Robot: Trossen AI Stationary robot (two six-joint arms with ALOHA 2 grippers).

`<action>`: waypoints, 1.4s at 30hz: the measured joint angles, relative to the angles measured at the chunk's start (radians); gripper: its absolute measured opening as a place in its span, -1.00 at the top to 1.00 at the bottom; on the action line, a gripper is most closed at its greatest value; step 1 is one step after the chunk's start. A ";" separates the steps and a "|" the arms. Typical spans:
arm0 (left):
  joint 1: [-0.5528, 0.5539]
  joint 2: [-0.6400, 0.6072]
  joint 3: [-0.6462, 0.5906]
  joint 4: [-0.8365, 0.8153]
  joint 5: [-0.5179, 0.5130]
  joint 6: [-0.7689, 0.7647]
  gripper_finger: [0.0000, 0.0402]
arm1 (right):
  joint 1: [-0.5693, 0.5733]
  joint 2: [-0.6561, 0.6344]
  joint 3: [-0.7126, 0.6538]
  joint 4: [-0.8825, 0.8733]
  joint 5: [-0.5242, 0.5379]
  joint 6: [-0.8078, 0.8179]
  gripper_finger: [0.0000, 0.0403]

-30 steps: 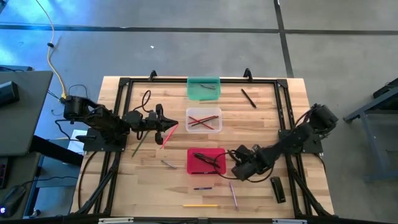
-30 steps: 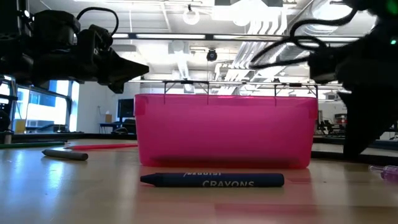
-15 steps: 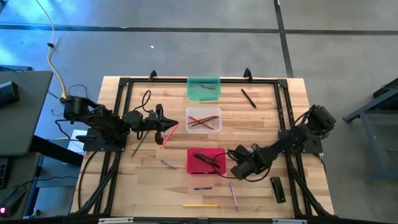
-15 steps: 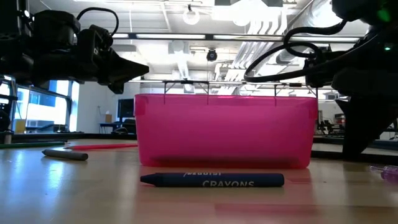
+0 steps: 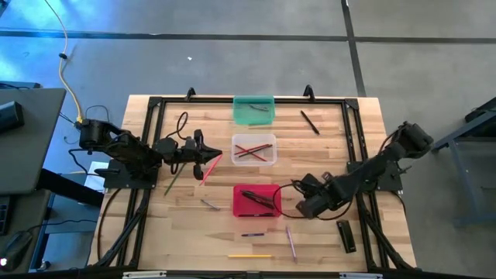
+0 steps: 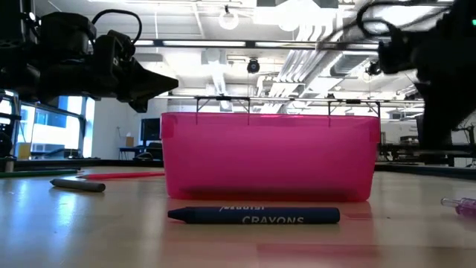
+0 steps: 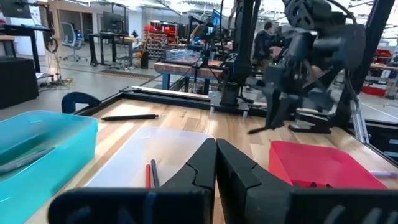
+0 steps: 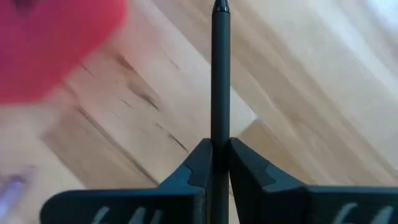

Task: Sort crayons/erasers/pens/pencils in bins
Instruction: Put the bottom black pen into the red bin

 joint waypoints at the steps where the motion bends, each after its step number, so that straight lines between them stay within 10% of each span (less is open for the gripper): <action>1: 0.000 0.000 0.000 0.000 -0.001 0.000 1.00 | -0.001 -0.019 0.000 -0.006 0.017 0.000 0.88; 14: 0.000 0.000 0.001 0.000 -0.024 0.001 1.00 | -0.053 -0.135 0.001 0.372 0.106 -0.315 0.87; 27: 0.000 0.000 0.001 0.001 -0.028 0.000 1.00 | -0.164 -0.013 0.002 0.760 -0.057 -0.554 0.87; 42: 0.000 0.000 0.001 0.003 -0.028 0.000 1.00 | -0.194 0.288 0.365 0.440 -0.167 -0.681 0.87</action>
